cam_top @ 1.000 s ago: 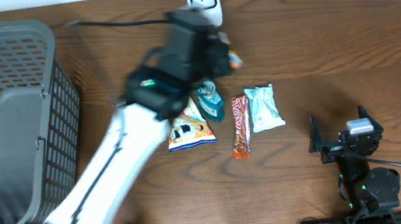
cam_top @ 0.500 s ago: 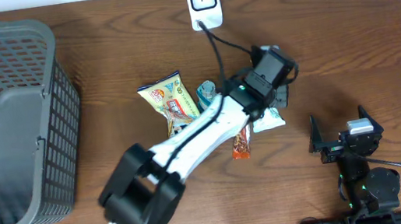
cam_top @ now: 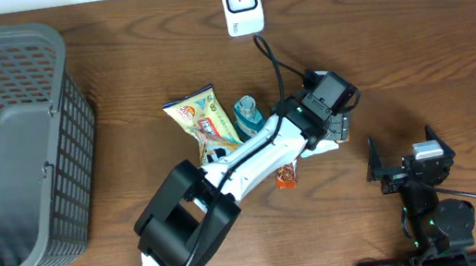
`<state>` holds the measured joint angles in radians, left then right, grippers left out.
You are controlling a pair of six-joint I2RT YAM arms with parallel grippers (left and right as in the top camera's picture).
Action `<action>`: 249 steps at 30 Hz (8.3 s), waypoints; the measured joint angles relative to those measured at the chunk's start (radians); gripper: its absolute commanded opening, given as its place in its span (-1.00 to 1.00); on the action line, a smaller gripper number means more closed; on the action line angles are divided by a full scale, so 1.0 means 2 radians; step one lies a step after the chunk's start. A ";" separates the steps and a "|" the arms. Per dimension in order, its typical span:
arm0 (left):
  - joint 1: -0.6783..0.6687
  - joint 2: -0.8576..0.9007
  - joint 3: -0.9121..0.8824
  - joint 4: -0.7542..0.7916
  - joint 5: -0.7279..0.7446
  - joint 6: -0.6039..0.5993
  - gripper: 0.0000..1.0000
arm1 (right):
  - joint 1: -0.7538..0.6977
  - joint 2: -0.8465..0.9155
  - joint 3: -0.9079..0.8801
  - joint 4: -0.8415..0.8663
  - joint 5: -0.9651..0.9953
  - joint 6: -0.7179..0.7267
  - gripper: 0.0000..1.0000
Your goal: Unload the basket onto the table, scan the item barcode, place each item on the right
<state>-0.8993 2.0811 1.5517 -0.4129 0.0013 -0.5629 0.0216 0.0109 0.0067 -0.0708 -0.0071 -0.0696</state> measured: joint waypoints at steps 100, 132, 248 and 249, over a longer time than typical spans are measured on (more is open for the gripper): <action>0.396 -0.941 -0.235 -0.012 -0.054 0.217 0.96 | 0.000 0.000 0.000 0.000 0.000 0.000 0.99; 0.406 -1.039 -0.258 -0.019 -0.026 0.186 0.96 | 0.000 0.000 0.000 0.020 -0.270 0.433 0.98; 0.436 -1.030 -0.658 0.075 0.092 0.178 0.96 | 0.326 0.937 0.724 -0.295 0.040 0.093 0.14; 0.436 -1.030 -0.658 0.074 0.092 0.178 0.96 | 0.326 0.937 0.725 -0.295 0.039 0.094 0.09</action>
<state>-0.0269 0.0208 0.2348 -0.2646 0.1860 -0.2062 0.6727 1.8858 1.4570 -0.6605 0.0715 0.1188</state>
